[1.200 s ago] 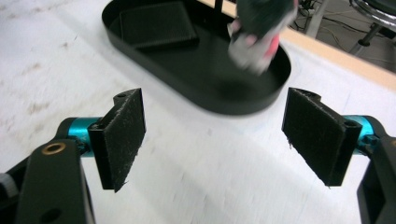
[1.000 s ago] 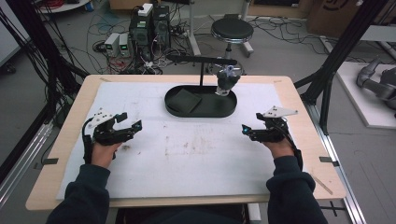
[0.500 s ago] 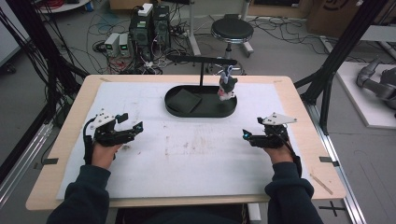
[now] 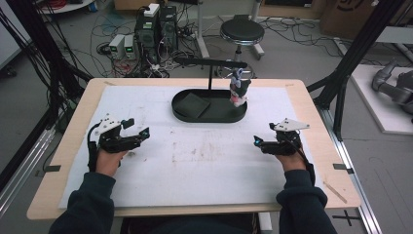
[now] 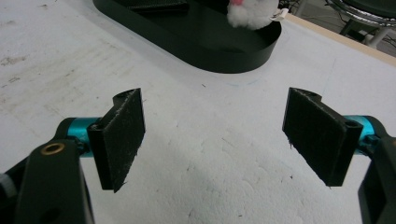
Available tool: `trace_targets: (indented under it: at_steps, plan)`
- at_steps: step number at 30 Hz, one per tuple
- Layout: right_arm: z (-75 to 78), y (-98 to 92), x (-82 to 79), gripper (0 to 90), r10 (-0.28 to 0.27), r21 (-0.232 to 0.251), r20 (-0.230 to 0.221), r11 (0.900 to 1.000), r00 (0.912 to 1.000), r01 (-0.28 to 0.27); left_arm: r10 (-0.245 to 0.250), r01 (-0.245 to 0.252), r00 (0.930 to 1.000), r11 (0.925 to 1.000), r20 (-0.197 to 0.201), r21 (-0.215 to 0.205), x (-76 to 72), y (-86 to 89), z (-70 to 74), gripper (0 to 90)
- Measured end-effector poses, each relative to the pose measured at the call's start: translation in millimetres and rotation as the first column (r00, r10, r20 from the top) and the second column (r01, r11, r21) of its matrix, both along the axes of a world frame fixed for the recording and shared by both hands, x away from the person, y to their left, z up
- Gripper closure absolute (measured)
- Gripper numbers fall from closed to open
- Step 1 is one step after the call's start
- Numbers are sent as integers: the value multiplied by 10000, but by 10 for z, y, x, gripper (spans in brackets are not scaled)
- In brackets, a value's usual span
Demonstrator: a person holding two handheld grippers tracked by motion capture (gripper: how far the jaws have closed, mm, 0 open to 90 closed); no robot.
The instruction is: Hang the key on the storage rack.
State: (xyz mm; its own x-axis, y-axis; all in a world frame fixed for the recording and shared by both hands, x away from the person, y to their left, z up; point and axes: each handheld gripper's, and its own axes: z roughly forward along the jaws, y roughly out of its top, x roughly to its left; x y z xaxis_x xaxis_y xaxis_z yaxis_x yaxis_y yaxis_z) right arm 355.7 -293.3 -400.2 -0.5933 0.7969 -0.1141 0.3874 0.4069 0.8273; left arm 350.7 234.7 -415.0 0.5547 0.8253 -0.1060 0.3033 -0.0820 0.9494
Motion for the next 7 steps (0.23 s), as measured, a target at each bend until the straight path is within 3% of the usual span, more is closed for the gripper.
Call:
trace_targets:
  at_steps: [7]
  plan:
    - [-19, -17, 14, 215, 75, -34, -23, 10000, 10000, -75, 45, -45, 10000, 10000, 4, -37, 8, -6, -8, 234]
